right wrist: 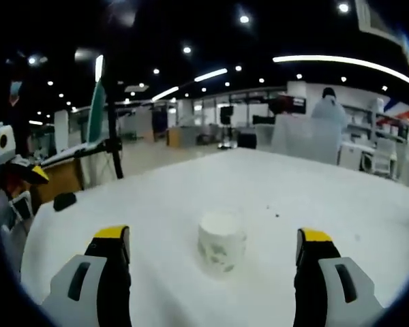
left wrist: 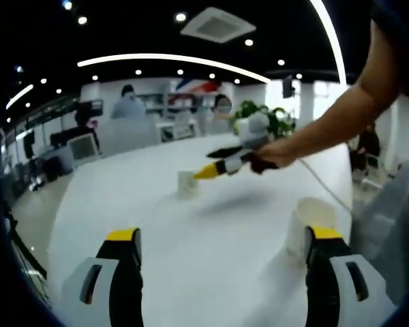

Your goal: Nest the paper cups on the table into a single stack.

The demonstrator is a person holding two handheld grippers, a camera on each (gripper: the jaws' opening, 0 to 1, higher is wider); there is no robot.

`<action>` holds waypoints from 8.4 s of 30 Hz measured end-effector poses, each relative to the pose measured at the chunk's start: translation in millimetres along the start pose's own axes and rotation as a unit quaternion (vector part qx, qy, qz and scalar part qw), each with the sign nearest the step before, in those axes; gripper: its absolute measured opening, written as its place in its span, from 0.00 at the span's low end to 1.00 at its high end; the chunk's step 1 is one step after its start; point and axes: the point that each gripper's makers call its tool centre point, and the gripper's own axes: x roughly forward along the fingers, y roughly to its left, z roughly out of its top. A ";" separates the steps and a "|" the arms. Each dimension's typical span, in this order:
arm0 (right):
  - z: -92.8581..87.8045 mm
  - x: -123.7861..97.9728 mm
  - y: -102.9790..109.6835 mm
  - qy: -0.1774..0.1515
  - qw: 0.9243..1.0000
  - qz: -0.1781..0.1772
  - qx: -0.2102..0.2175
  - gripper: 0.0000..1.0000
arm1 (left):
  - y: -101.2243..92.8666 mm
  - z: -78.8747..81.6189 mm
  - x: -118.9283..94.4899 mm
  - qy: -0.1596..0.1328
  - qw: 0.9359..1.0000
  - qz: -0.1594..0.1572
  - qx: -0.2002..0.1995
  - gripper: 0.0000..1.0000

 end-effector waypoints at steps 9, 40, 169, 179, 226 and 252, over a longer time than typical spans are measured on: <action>-19.0 28.1 -8.8 0.005 1.000 -0.011 0.028 0.98 | 4.4 -9.5 -3.0 0.005 1.000 0.000 -0.007 0.98; -46.8 44.8 -7.4 0.060 0.998 -0.011 -0.012 0.39 | 5.2 -14.1 -4.6 0.008 1.000 -0.003 -0.024 0.97; 107.1 -188.4 162.5 0.028 0.970 0.238 -0.025 0.37 | -78.9 103.7 19.7 -0.067 0.995 -0.060 -0.053 0.87; 107.7 -205.9 188.7 0.028 0.963 0.264 -0.037 0.37 | -86.3 100.2 15.2 -0.059 0.994 -0.073 -0.052 0.82; 104.4 -234.2 206.1 -0.007 0.950 0.310 -0.024 0.47 | -134.7 115.4 -20.6 -0.031 0.973 -0.228 -0.026 0.00; 107.5 -242.8 194.1 -0.019 0.954 0.300 -0.016 0.44 | -138.2 131.5 -28.0 0.005 0.966 -0.258 0.017 0.00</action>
